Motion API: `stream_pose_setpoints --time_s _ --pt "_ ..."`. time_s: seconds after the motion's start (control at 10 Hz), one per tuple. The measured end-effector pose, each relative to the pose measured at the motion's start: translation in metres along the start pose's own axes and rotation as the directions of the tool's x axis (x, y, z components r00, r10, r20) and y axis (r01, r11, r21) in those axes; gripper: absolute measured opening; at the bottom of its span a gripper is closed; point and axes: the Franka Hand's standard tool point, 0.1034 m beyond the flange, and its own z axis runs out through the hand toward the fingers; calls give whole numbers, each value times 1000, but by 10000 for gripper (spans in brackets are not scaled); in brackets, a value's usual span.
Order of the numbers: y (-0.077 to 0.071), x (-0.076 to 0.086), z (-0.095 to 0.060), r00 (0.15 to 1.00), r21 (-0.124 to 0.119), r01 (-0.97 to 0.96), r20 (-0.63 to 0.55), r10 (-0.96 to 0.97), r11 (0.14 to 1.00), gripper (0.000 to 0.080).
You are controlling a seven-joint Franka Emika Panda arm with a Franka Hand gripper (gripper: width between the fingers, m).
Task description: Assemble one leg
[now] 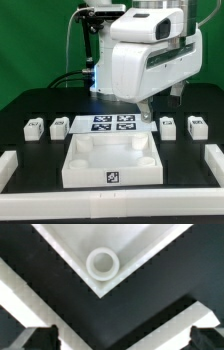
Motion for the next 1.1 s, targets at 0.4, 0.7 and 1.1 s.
stream_pose_setpoints --time_s 0.4,0.7,1.1 --pt "0 0 0 1000 0 0 0 0 1000 650" --pt "0 0 0 1000 0 0 0 0 1000 650" --pt "-3 -2 1 999 2 41 2 -41 999 650"
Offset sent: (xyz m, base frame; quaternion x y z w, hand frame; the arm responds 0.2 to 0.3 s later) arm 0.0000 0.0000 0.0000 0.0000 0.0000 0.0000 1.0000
